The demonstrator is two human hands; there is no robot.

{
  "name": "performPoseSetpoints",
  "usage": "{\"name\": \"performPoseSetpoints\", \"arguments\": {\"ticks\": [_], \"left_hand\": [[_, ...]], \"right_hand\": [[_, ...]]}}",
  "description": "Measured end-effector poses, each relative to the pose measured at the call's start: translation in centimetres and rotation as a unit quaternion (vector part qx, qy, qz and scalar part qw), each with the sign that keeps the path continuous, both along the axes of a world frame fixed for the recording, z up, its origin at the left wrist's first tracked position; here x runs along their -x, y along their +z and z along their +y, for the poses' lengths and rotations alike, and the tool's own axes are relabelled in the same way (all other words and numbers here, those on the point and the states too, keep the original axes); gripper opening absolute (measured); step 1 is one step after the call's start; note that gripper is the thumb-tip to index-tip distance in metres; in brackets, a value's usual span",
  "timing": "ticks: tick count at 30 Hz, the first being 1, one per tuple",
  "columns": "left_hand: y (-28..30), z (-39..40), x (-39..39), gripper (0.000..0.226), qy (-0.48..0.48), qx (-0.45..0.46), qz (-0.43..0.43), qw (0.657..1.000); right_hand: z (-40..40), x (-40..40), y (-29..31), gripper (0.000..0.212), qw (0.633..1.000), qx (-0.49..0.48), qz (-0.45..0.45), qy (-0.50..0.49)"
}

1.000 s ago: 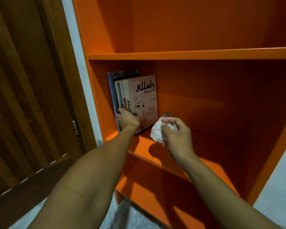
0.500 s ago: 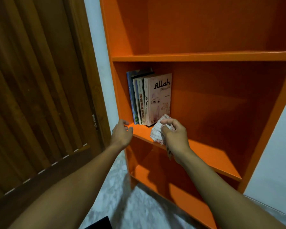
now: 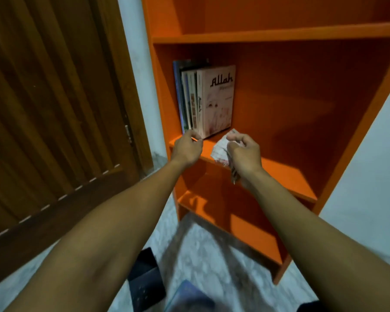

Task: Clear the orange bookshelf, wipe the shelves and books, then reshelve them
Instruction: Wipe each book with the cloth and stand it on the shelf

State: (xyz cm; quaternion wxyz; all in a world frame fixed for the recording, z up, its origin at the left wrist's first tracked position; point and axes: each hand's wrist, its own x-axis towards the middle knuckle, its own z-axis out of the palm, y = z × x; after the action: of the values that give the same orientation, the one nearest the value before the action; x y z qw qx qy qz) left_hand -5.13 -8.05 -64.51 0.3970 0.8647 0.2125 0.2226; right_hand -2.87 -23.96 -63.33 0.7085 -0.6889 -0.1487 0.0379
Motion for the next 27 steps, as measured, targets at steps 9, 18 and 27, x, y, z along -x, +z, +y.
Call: {"name": "performPoseSetpoints", "arguments": {"ticks": [9, 18, 27], "left_hand": [[-15.8, -1.1, 12.0, 0.009, 0.004, 0.05, 0.116, 0.992], [-35.2, -4.9, 21.4, 0.054, 0.027, 0.118, 0.393, 0.911], [-40.2, -8.1, 23.3, 0.078, 0.05, 0.032, 0.491, 0.869]], "right_hand": [[1.3, 5.0, -6.9, 0.027, 0.996, 0.017, 0.052, 0.076], [2.5, 8.6, -15.1, 0.033, 0.973, 0.108, 0.101, 0.18], [3.7, 8.4, -16.8, 0.025, 0.966, 0.135, 0.094, 0.202]]}}
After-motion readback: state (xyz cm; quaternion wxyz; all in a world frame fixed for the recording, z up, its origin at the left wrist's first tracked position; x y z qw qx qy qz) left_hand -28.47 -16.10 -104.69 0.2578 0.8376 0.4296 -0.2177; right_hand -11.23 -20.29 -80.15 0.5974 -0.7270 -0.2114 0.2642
